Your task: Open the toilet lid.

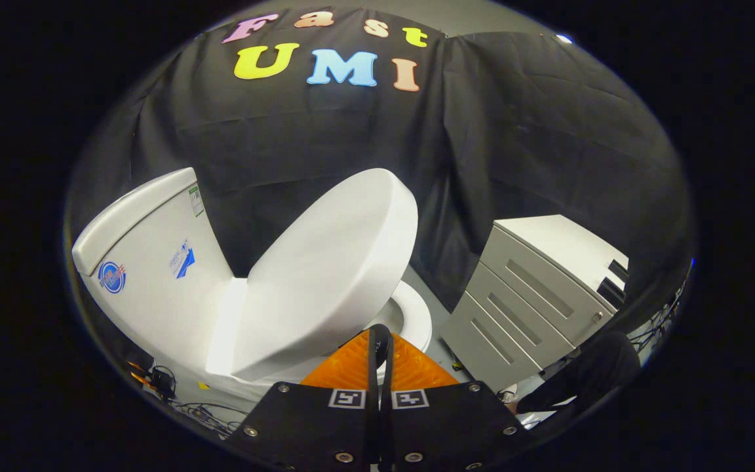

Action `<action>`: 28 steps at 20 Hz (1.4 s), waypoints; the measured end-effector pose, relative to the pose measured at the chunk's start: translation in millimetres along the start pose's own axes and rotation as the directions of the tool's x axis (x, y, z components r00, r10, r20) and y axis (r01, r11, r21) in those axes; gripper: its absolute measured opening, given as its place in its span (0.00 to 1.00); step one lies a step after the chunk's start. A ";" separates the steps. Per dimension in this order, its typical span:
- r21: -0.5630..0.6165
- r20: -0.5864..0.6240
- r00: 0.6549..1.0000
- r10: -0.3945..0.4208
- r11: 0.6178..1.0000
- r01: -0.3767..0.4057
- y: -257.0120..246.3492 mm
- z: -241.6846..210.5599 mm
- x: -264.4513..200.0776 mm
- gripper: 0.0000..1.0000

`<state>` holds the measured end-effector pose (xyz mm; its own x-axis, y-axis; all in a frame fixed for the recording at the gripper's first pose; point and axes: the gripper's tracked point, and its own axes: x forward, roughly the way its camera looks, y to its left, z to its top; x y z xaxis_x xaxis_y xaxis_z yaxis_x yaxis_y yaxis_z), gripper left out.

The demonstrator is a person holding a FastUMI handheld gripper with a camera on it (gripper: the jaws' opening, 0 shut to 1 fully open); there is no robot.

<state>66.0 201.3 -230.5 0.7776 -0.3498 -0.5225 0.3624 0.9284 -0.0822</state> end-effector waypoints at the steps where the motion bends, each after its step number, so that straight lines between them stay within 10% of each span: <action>1: -0.012 0.011 1.000 -0.002 1.000 0.003 2.8 2.7 -3.0 0.00; 28: -0.249 0.220 0.975 0.039 0.968 0.018 126.1 62.1 -73.4 0.00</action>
<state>86.6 336.3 -149.9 0.8851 -0.3327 -0.3254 0.2371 0.9240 -0.2999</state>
